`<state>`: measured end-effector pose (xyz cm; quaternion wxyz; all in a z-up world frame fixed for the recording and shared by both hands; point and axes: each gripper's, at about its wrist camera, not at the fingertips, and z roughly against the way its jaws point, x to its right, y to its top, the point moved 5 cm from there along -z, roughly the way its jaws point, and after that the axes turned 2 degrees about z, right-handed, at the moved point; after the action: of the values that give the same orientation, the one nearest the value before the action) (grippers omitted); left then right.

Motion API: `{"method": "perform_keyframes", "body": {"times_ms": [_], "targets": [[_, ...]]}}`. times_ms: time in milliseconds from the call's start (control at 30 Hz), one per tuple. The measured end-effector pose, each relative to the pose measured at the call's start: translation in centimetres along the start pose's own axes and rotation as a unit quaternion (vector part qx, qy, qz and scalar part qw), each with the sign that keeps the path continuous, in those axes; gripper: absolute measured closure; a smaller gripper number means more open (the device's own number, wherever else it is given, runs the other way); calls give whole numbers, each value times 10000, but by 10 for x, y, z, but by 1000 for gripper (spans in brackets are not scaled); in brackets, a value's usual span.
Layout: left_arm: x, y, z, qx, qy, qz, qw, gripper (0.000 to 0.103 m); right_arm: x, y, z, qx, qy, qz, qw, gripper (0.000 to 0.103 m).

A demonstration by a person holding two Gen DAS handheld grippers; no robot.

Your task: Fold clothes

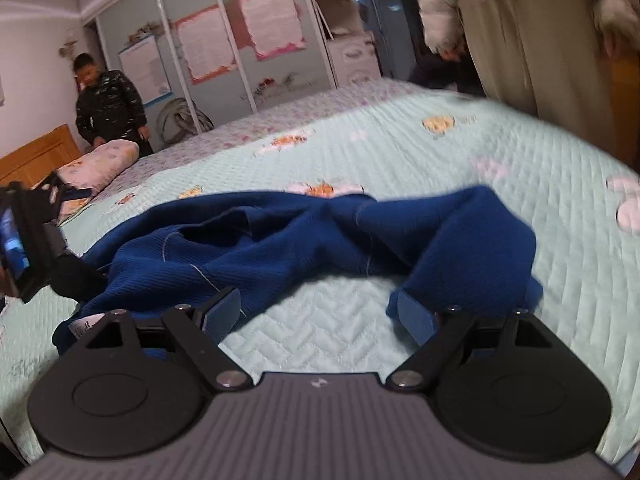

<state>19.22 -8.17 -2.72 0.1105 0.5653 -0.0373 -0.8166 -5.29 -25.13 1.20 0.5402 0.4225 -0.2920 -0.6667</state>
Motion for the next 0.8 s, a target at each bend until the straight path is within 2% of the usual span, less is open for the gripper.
{"method": "perform_keyframes", "body": {"times_ms": [33,67,100,133,167,200,233,300,367,433,567,733,767,800], "targets": [[4,2,-2,93,-82,-121,9998,19,-1,3,0,46,25,-7,10000,16],[9,3,-3,110,-242,-169,9995,48,-2,8,0,113,127,-17,9999,16],[12,4,-5,14,-412,-94,9991,86,-6,15,0,213,315,20,9993,20],[14,5,-8,-89,-530,38,9985,87,-10,24,-1,314,555,44,9980,27],[14,6,-7,-111,-492,140,9986,88,-13,34,-1,379,907,-28,9951,55],[15,6,-6,-106,-432,192,9988,88,-13,45,-4,359,1256,-252,9911,89],[14,6,-5,-102,-390,274,9988,89,-12,55,-7,343,1597,-548,9851,101],[9,5,-3,-99,-412,550,9976,89,-4,69,-15,320,2278,-1506,9615,102],[3,5,-1,-104,-497,841,9952,89,5,74,-24,281,2931,-2512,9221,102],[-4,4,0,-111,-552,1097,9924,89,12,74,-30,260,3335,-3251,8845,102],[-23,3,2,-95,-522,1573,9861,89,20,70,-38,217,3782,-4182,8256,102],[-44,4,2,-127,-517,2086,9766,89,35,73,-56,260,4181,-5310,7366,102],[-48,6,2,-131,-517,2170,9747,89,39,76,-64,309,4189,-5493,7224,102],[-51,7,4,-127,-528,2258,9727,89,43,79,-72,378,4157,-5614,7145,102]]}}
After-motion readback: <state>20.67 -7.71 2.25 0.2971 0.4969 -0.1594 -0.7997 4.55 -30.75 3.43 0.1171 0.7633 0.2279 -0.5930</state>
